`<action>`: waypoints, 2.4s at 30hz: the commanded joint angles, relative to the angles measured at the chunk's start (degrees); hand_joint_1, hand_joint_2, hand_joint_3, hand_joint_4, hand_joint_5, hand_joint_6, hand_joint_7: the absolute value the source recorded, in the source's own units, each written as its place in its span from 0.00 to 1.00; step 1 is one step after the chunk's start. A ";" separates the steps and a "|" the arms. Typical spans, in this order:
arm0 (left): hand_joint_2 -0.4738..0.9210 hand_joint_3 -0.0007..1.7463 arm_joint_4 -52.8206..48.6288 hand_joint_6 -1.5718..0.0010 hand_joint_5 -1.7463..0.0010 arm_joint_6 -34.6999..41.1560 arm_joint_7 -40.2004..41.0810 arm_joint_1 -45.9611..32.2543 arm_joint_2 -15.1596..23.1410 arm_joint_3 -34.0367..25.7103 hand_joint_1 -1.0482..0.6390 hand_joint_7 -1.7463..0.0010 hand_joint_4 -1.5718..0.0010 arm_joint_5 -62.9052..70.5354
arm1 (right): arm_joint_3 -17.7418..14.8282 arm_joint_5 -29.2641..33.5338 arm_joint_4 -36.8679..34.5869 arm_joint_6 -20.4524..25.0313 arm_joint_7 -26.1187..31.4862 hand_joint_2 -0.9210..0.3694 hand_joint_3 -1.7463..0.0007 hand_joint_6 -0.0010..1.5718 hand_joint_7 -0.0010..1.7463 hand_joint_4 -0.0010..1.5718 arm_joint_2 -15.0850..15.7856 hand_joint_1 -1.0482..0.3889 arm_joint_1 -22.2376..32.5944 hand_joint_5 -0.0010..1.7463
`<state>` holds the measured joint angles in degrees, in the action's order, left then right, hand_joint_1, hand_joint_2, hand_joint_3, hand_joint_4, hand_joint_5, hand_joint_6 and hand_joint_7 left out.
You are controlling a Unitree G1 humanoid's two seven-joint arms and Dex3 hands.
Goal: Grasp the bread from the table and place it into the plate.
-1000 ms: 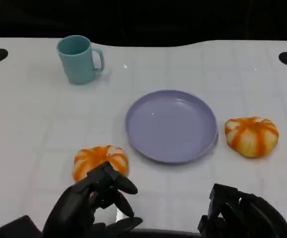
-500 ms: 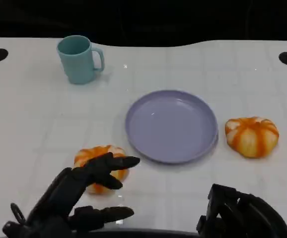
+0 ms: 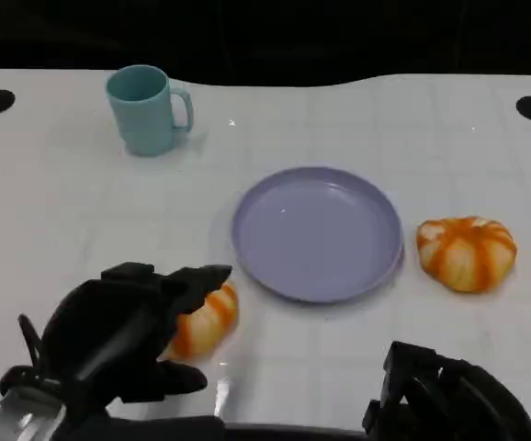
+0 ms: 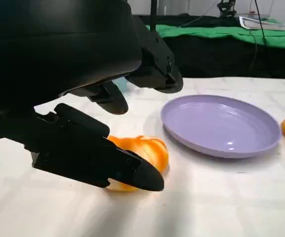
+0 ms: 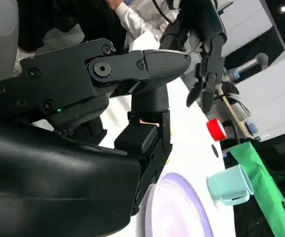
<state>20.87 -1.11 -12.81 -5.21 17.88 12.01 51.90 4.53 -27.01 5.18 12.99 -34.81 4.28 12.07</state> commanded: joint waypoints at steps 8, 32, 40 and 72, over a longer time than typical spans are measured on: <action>0.96 0.00 -5.71 0.85 0.83 7.89 -3.31 7.04 0.83 6.26 0.21 0.99 0.86 14.39 | -0.46 -0.43 0.47 0.29 0.04 0.00 0.86 0.49 0.80 0.55 0.50 0.24 0.31 0.92; 0.99 0.01 -46.13 0.76 0.87 11.42 7.34 23.96 -5.90 12.78 0.33 0.97 0.68 2.51 | -0.62 -0.24 1.06 0.45 0.29 0.00 0.85 0.49 0.80 0.55 0.49 0.24 0.68 0.91; 1.00 0.16 -51.50 0.41 0.02 3.36 25.11 23.73 -3.51 14.78 0.43 0.59 0.50 1.60 | -0.63 -0.27 0.97 0.28 -0.14 0.00 0.85 0.49 0.80 0.55 0.67 0.23 0.67 0.91; 0.65 0.60 -29.12 0.59 0.00 -1.72 34.01 18.64 1.87 10.05 0.52 0.00 0.46 -1.22 | -0.75 -0.73 0.77 0.75 0.02 0.00 0.86 0.49 0.80 0.55 0.34 0.24 0.90 0.91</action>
<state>-10.69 -2.73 22.17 14.38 18.46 23.45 51.47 4.28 -27.08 5.70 13.48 -34.72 4.20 12.42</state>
